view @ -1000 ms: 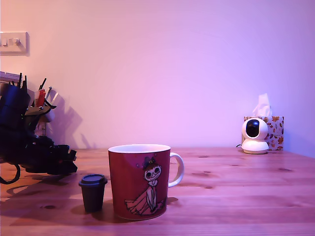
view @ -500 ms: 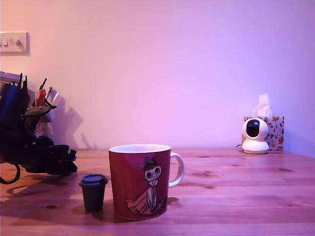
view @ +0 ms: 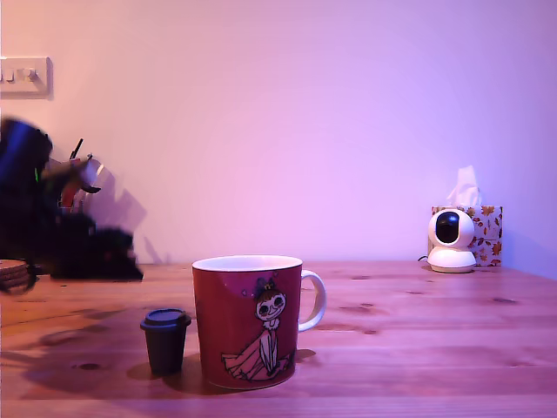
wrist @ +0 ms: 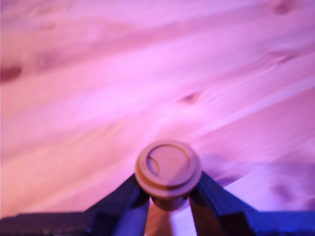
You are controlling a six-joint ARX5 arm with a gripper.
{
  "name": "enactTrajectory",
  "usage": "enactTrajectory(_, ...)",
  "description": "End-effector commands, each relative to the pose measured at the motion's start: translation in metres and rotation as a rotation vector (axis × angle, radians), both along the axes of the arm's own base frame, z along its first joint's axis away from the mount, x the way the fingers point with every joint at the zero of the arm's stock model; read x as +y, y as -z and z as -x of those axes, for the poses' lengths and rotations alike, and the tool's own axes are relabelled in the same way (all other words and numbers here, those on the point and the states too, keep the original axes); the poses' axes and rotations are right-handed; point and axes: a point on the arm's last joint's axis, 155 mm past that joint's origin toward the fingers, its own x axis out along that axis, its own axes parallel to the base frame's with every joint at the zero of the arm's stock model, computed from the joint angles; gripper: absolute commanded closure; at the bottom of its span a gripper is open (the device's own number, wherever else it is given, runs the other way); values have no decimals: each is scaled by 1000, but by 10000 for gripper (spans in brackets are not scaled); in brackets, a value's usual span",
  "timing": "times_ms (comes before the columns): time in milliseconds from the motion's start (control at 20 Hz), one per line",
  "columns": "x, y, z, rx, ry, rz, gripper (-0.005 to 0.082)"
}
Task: Pick up the coffee capsules on the table and drop them inside the coffee cup
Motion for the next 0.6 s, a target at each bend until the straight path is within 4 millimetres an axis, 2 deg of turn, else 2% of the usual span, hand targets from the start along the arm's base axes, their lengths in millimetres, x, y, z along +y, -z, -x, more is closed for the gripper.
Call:
enactTrajectory(0, -4, -11, 5, -11, 30, -7, 608)
enactTrajectory(350, -6, -52, 30, -5, 79, -44, 608)
enactTrajectory(550, -14, -74, 46, -8, 103, -44, 608)
